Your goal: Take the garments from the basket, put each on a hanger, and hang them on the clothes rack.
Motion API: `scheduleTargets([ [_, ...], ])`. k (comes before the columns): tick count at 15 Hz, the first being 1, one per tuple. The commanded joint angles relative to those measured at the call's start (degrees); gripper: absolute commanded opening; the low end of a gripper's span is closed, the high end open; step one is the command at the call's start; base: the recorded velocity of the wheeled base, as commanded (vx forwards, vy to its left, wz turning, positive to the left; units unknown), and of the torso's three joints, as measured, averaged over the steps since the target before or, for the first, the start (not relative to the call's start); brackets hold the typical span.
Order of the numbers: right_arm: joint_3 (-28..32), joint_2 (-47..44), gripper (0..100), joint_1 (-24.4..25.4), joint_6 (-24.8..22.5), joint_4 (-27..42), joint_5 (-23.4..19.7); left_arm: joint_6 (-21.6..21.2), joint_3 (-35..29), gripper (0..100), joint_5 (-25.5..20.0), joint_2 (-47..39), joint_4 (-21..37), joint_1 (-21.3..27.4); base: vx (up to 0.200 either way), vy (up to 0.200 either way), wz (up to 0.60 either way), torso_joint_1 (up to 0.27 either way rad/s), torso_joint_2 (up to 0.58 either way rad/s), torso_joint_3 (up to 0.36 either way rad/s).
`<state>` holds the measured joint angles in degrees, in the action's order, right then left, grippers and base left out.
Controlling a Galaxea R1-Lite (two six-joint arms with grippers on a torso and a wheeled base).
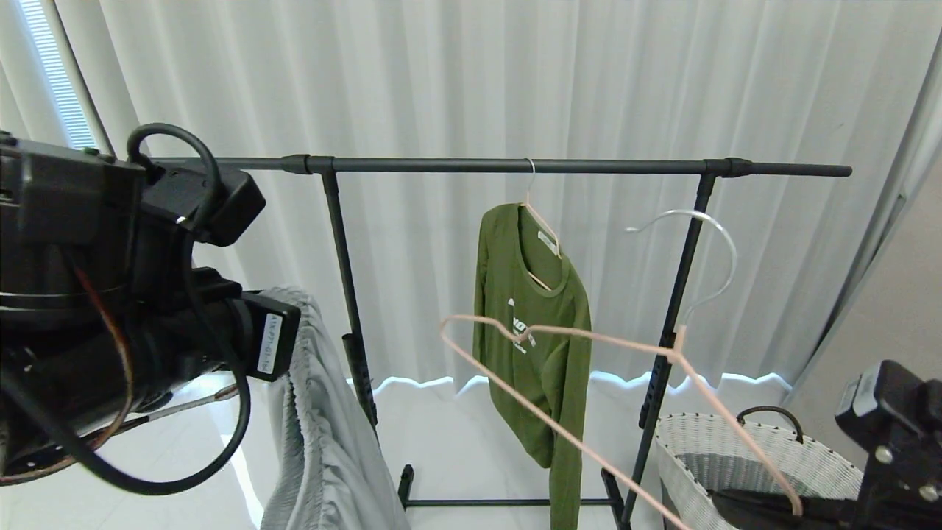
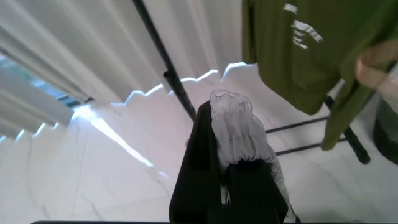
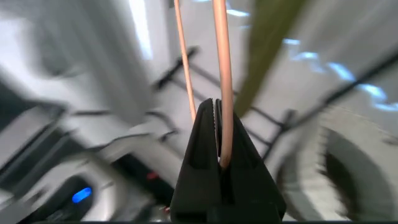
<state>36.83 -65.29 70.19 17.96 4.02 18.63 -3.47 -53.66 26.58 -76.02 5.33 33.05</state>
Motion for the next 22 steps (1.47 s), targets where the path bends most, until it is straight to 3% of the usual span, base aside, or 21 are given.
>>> scheduleTargets([
  [1, 0.1, -1.9, 0, 8.4, 3.0, -0.4, -1.8, 1.6, -2.5, 0, 2.9, -6.5, 0.0, -0.2, 0.0, 0.0, 0.0, 0.0, 0.0, 0.0],
  [6, 0.3, -4.4, 0, 9.8, 3.6, -2.6, -3.8, 3.4, -4.4, 0, 6.9, -10.1, -0.1, 0.0, 0.0, 0.0, 0.0, 0.0, 0.0, 0.0],
  [9, 0.3, -8.5, 0, 6.5, 4.3, -4.2, -3.7, 4.6, -4.4, 0, 7.0, -10.1, -0.1, 0.4, 0.0, 0.0, 0.0, 0.0, 0.0, 0.0],
  [13, 0.6, -15.7, 0, 1.5, 5.1, -13.0, -3.5, 5.1, -4.3, 0, 7.1, -10.0, 0.0, 0.6, 0.0, 0.0, 0.0, 0.0, 0.0, 0.0],
  [22, 9.1, -28.5, 0, -1.3, 5.4, -23.8, -2.0, 5.1, -5.2, 0, 7.2, -10.2, 0.3, 0.6, 0.0, 0.0, 0.0, 0.0, 0.0, 0.0],
])
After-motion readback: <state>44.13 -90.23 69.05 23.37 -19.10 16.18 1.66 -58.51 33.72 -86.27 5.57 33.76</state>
